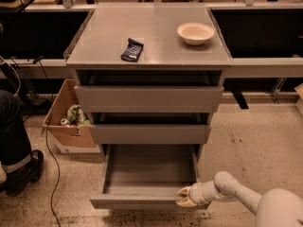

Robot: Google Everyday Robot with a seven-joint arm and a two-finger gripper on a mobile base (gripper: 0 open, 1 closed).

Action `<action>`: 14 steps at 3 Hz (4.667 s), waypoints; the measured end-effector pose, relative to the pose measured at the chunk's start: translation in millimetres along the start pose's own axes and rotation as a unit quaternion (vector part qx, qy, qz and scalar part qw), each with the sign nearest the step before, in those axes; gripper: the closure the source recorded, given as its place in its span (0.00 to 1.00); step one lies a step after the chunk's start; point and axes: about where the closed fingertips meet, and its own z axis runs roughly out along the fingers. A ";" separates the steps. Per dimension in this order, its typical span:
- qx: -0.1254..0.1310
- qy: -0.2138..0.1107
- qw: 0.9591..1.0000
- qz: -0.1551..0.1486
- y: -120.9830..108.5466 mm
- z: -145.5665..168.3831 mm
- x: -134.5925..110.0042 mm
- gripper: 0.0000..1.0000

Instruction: Close bottom drawer

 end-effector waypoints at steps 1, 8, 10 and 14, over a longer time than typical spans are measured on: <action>0.001 -0.001 1.000 -0.007 -2.3 0.4 -3.0 0.51; 0.038 -0.008 0.994 -0.098 -52.8 34.7 -40.0 0.40; 0.064 -0.016 0.991 -0.115 -69.1 26.7 -54.3 0.86; 0.032 -0.011 0.994 -0.099 -19.2 -1.2 -40.0 0.85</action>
Offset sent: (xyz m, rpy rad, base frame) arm 0.0297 0.0279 0.0365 0.0025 -0.1267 0.0738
